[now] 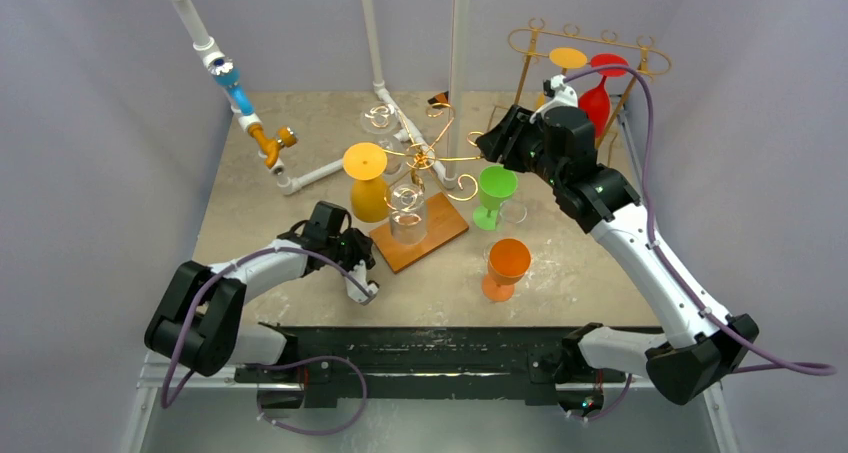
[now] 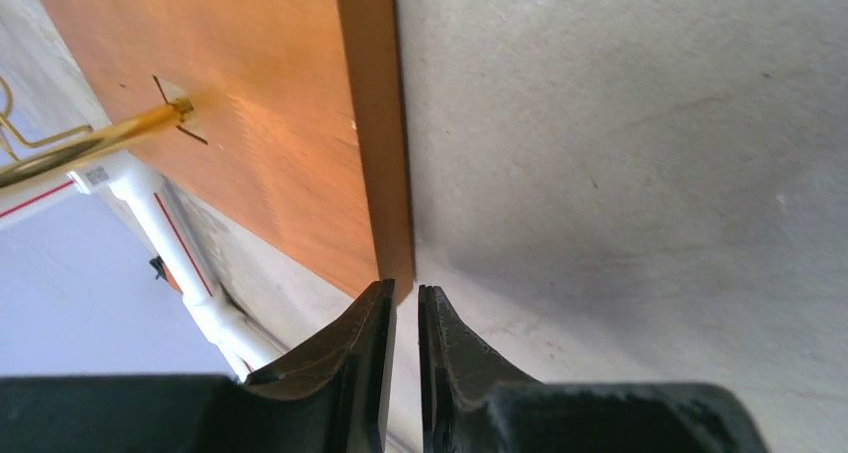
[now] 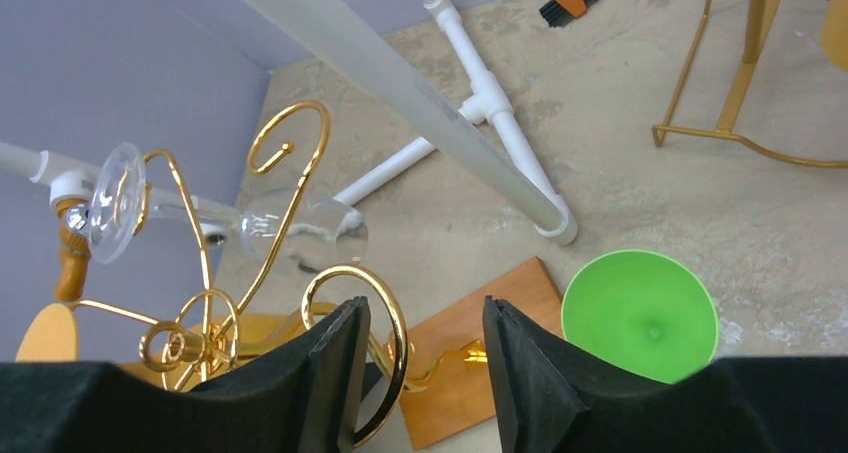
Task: Place the wine glass upside down on the wine glass rack
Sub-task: Adjust the wine rack at the center of the board.
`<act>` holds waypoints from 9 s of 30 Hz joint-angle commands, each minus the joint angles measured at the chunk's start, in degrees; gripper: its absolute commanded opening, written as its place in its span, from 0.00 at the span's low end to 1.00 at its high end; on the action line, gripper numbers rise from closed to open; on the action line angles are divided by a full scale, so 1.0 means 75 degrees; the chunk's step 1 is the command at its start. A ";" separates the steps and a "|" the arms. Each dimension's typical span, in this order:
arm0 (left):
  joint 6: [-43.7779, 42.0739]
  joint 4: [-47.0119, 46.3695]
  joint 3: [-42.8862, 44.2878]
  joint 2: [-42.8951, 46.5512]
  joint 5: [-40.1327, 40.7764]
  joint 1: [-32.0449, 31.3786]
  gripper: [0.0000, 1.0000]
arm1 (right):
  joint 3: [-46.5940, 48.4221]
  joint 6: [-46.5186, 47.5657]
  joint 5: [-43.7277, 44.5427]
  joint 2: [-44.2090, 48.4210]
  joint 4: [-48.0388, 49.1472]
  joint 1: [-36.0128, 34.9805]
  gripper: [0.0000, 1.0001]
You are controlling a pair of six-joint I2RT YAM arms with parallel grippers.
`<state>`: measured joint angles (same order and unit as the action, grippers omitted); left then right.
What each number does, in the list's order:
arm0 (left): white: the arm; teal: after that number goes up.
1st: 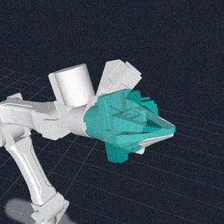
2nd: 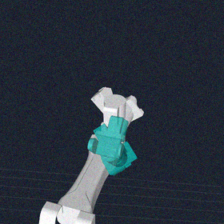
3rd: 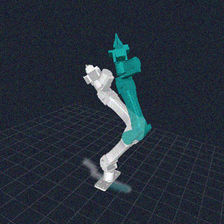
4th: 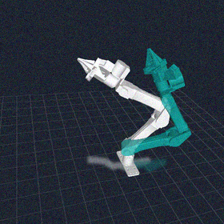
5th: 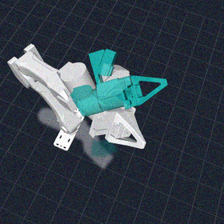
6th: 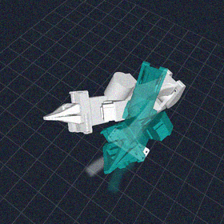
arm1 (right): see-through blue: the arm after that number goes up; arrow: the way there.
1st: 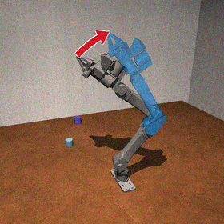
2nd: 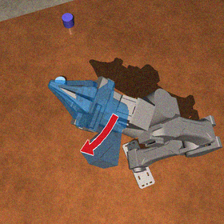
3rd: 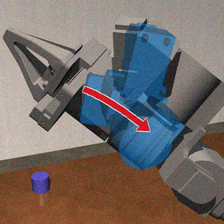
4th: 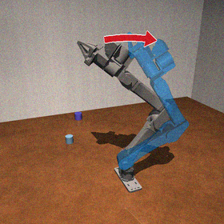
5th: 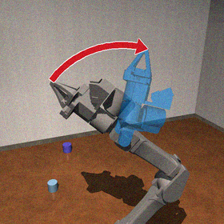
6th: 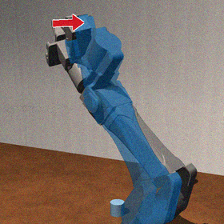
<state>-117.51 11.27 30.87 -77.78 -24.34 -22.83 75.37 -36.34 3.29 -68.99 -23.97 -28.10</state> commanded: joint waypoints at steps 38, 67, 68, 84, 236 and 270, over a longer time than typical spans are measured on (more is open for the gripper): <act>0.2725 -0.0909 -0.0384 0.0548 0.0846 -0.3551 0.27 | 0.1915 0.0750 -0.0696 -0.1031 -0.0510 0.0310 0.62; 0.2509 -0.0509 -0.0128 -0.0176 0.2401 -0.2824 0.19 | 0.0602 0.0333 -0.1049 -0.0422 -0.0195 0.0310 0.46; 0.2481 -0.0454 -0.0129 -0.0168 0.2410 -0.2775 0.20 | 0.0545 0.0335 -0.1058 -0.0378 -0.0196 0.0304 0.46; 0.2514 0.0214 0.0061 -0.0039 0.2439 -0.2546 0.18 | 0.0082 0.0298 -0.1512 -0.0010 -0.0630 0.0301 0.46; 1.1110 0.5858 0.8876 0.1983 0.2107 -0.2045 0.59 | 0.4268 0.1181 -0.0663 -0.2885 -0.2420 0.0332 0.08; 1.2593 0.4694 1.0720 -0.1597 0.2127 -0.2066 0.60 | 0.3175 0.0981 -0.0374 -0.2541 -0.2410 -0.0393 0.06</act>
<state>-27.38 45.87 110.45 -90.21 -13.58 -38.02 101.78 -28.47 2.37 -89.25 -38.63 -28.75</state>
